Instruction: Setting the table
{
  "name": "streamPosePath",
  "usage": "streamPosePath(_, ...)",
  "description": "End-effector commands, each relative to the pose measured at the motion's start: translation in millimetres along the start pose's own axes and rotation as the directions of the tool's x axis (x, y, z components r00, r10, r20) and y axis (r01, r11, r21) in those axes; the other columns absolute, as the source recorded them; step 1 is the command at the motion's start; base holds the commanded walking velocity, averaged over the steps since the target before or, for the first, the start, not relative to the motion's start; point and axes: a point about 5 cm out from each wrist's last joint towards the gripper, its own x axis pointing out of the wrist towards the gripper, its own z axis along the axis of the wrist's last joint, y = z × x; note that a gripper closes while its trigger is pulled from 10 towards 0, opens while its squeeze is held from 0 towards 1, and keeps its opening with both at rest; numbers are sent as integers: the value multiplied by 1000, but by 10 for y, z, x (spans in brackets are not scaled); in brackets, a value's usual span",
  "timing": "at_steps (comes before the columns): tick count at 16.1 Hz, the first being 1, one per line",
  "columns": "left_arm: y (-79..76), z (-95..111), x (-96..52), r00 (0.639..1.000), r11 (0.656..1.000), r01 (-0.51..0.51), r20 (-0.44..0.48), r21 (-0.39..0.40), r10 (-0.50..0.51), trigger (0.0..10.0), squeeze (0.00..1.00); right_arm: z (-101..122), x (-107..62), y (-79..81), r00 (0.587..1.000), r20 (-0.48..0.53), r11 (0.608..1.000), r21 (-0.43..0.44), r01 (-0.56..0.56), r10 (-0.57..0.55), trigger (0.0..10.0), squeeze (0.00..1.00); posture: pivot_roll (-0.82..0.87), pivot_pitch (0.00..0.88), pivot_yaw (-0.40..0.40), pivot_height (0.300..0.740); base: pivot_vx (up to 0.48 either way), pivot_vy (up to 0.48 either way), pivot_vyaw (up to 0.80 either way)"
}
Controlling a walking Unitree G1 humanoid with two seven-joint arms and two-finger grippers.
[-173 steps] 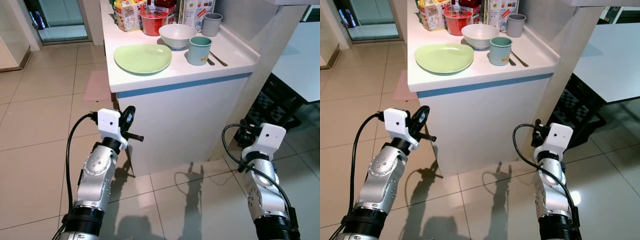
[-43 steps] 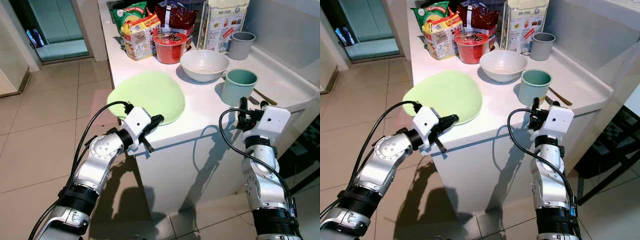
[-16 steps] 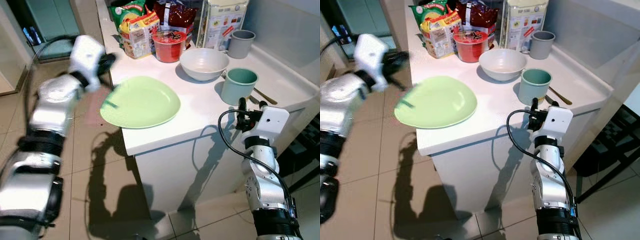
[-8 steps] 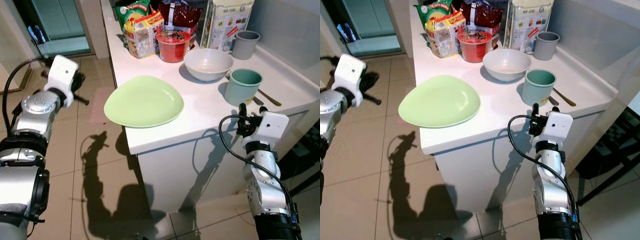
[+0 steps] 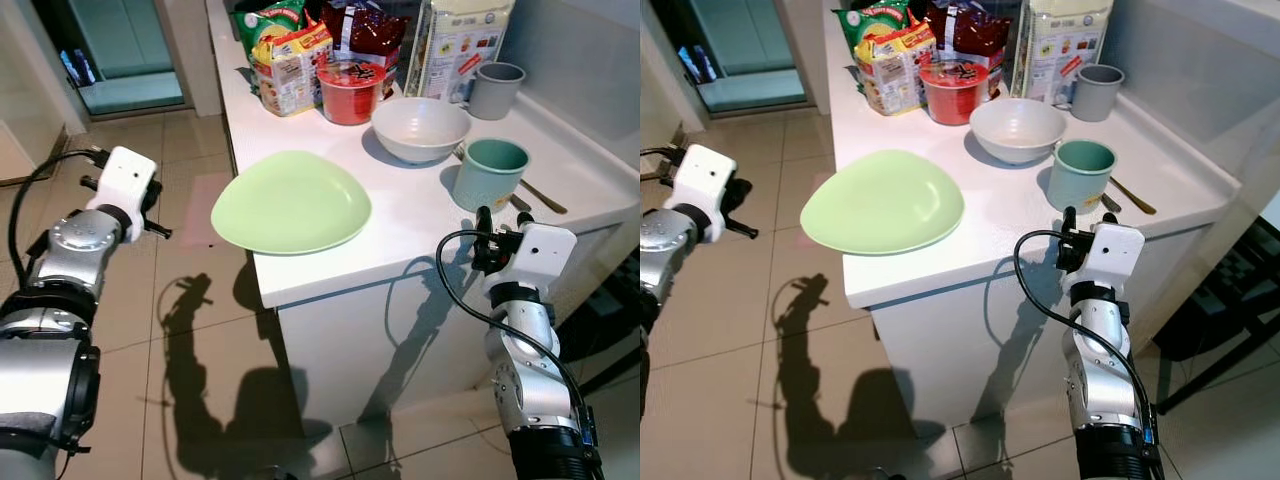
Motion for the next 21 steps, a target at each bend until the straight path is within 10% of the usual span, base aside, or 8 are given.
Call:
streamPosePath(1,-41,-60,-2,1000,1000,9,-21,11,-9,10000,0,-18,-7,13,1000,-13,1000,-8,-7,7,10000,0,17,0,55,740,0,0,0)
streamPosePath(21,-602,462,197,952,971,230,195,63,-238,10000,0,-73,-43,33,1000,-30,1000,-10,-9,9,10000,0,18,0,68,740,0,0,0)
